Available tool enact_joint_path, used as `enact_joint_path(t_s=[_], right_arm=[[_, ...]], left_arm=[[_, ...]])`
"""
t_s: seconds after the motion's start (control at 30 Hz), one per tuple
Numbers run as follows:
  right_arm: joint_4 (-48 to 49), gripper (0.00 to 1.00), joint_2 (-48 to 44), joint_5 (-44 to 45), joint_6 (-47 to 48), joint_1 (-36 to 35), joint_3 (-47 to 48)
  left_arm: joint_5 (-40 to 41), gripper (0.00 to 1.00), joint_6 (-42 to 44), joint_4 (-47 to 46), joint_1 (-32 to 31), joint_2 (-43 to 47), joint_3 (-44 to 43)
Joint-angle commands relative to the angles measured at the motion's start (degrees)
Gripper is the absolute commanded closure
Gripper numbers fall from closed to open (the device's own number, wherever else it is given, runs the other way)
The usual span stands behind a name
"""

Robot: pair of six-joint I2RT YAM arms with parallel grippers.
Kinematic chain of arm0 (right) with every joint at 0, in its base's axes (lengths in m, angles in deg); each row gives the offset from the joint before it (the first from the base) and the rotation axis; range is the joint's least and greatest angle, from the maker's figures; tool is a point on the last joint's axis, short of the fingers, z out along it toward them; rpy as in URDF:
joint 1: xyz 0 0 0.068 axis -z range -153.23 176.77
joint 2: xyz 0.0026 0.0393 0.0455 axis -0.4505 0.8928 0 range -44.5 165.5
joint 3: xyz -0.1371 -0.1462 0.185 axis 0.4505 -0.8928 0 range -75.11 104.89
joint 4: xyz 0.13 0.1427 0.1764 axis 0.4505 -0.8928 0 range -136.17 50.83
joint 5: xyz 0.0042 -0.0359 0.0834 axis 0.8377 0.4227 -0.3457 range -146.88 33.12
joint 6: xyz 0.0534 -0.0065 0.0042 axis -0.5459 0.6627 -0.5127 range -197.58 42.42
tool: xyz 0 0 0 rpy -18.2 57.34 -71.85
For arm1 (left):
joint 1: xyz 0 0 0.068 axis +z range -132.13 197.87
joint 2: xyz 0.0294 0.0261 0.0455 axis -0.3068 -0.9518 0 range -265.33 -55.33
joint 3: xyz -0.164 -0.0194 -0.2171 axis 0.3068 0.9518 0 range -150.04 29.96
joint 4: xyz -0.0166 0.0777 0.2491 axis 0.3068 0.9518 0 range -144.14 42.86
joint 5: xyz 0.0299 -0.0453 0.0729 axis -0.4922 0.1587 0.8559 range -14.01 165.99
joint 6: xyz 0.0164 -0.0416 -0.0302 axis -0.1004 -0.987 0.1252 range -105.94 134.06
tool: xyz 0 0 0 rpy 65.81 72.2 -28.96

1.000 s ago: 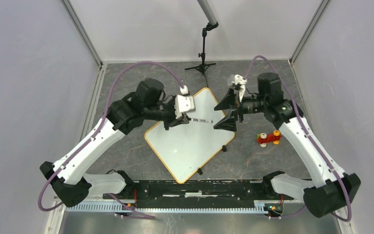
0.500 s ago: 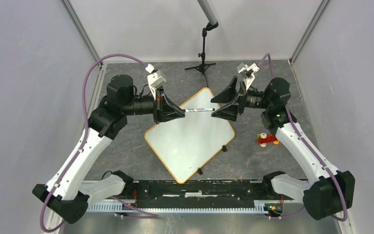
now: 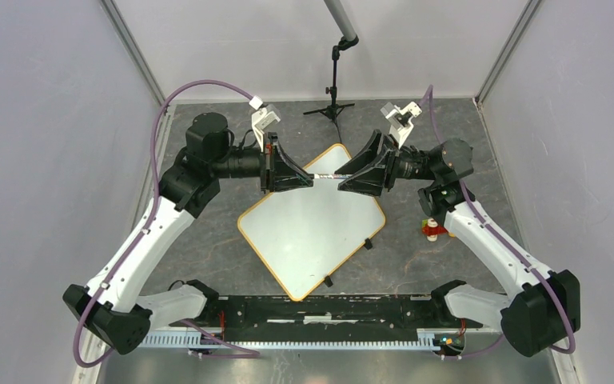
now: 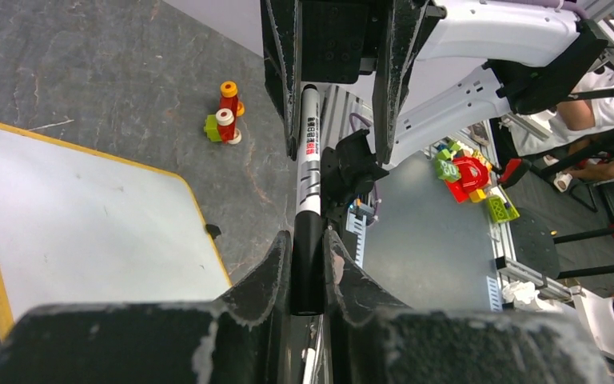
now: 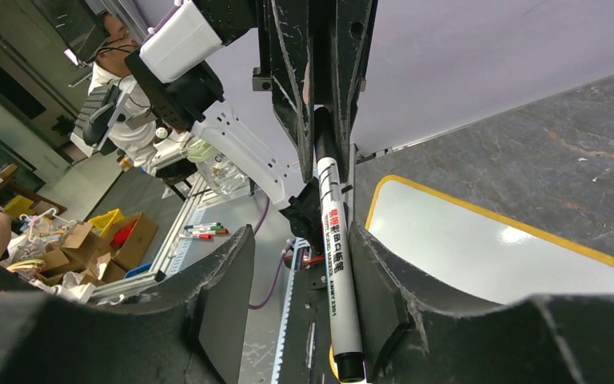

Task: Write a sentence on the whiteboard
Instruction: Open the pen cap from the whiteboard marker.

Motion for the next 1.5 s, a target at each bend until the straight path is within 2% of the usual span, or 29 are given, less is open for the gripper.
enact_joint_path(t_s=[0.0,0.43,0.83,0.9,1.0,1.23,1.37,1.4,1.47], right_arm=[[0.5,0.49,-1.8,0.8,0.1,-0.8,-0.6],[-5.6,0.61,-1.0,1.7,5.0,-1.6,2.3],[-6.2,0.55,-0.3,2.1,5.8,-1.8,3.4],[-6.2,0.57,-0.3,2.1,5.9,-2.0,3.4],[-6.3,0.64,-0.2,2.1,6.3,-2.1,3.4],[-9.9,0.59,-0.4,2.7,9.6,-2.2,4.0],[-10.6,0.66,-0.1,3.0,10.2,-2.2,4.4],[-10.7,0.69,-0.1,3.1,10.3,-2.2,4.5],[-10.8,0.83,0.1,3.1,10.4,-2.2,4.6]], left_arm=[[0.8,0.98,-4.8,-6.2,0.3,1.1,1.6],[0.5,0.98,-9.3,-10.7,0.1,-1.8,2.2],[-0.6,0.98,-8.7,-10.7,-0.9,-2.2,3.6],[-0.8,0.98,-8.5,-10.7,-1.2,-2.4,3.7],[-0.8,0.98,-8.2,-10.1,-1.6,-2.6,3.6],[-0.9,0.98,-7.6,-9.4,-2.3,-3.0,3.4],[-0.9,0.98,-7.4,-9.2,-2.7,-3.2,3.5],[-1.0,0.98,-7.4,-9.2,-2.9,-3.2,3.5],[-1.0,0.98,-7.5,-9.2,-3.1,-3.3,3.5]])
